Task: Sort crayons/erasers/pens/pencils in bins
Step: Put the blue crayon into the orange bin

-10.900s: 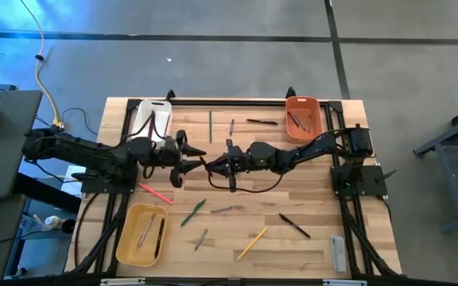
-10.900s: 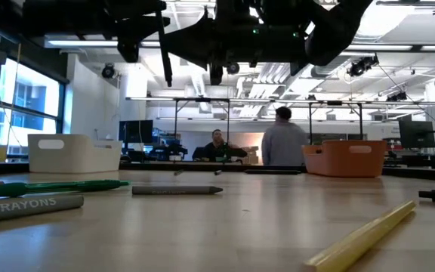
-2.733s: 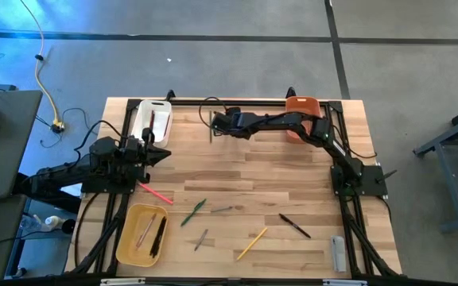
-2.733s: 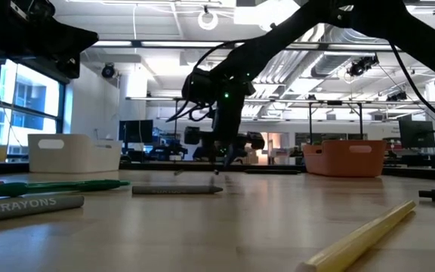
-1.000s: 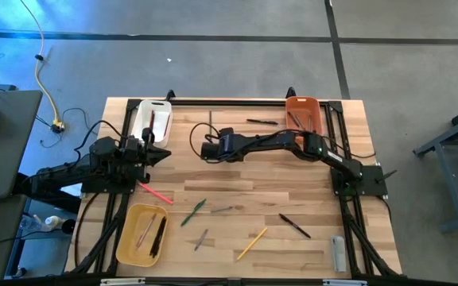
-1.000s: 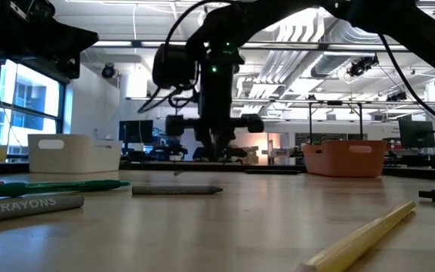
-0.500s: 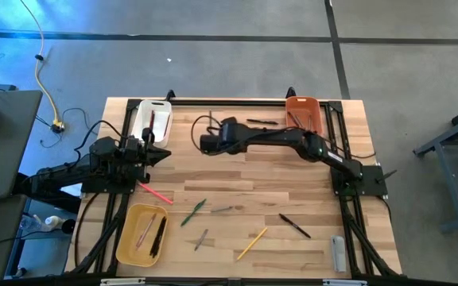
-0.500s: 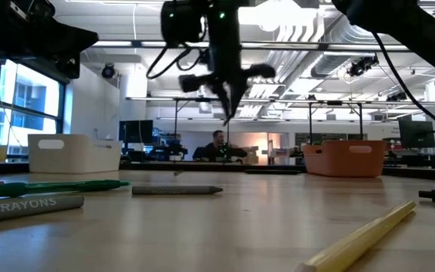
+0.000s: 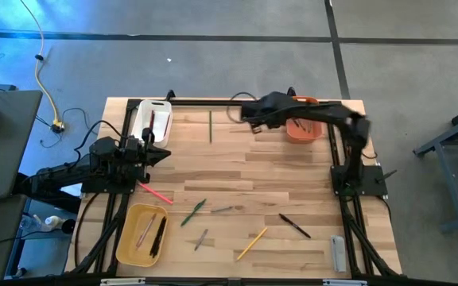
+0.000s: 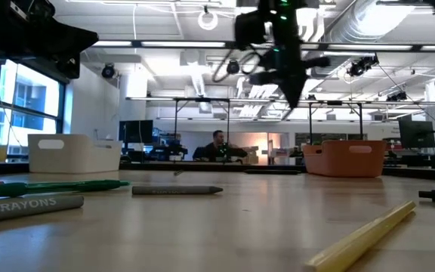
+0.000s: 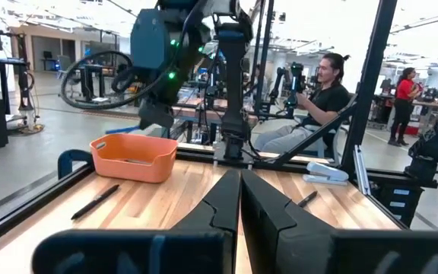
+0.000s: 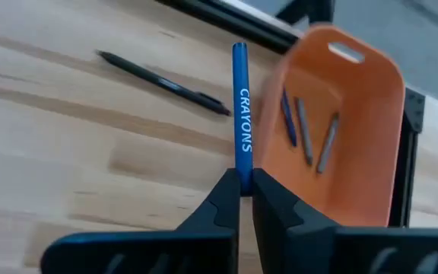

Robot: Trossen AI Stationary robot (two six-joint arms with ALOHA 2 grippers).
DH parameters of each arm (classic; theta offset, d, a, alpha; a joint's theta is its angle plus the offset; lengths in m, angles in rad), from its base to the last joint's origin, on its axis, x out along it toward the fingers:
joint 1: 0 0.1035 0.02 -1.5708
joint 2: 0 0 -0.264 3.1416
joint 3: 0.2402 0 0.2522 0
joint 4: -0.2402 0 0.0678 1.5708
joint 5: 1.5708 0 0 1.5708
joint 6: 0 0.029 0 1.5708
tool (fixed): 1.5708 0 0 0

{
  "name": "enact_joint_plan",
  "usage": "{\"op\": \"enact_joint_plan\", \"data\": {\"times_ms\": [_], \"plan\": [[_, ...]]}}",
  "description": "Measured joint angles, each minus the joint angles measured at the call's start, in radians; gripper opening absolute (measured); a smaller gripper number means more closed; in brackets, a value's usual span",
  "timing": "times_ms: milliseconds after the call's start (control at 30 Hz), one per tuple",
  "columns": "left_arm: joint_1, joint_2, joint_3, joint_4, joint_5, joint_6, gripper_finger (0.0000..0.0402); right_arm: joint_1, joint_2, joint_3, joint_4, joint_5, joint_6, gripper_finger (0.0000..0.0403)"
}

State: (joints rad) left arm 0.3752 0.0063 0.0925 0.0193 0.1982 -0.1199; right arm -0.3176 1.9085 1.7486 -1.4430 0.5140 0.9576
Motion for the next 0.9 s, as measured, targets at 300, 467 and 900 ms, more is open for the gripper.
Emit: {"op": "enact_joint_plan", "data": {"times_ms": [300,467,900], "plan": [[0.000,0.000,0.000,0.000,0.000,0.000,0.0003,-0.200,-0.394,-0.617,0.358,-0.097,-0.161,0.0001],[0.000,0.000,0.000,0.000,0.000,0.000,0.0003,-0.342,-0.499,-0.811,0.538,-0.156,-0.300,0.0001],[0.000,0.000,0.000,0.000,0.000,0.000,0.0003,-0.550,-0.461,-0.868,0.755,-0.259,-0.544,0.0003]]}}
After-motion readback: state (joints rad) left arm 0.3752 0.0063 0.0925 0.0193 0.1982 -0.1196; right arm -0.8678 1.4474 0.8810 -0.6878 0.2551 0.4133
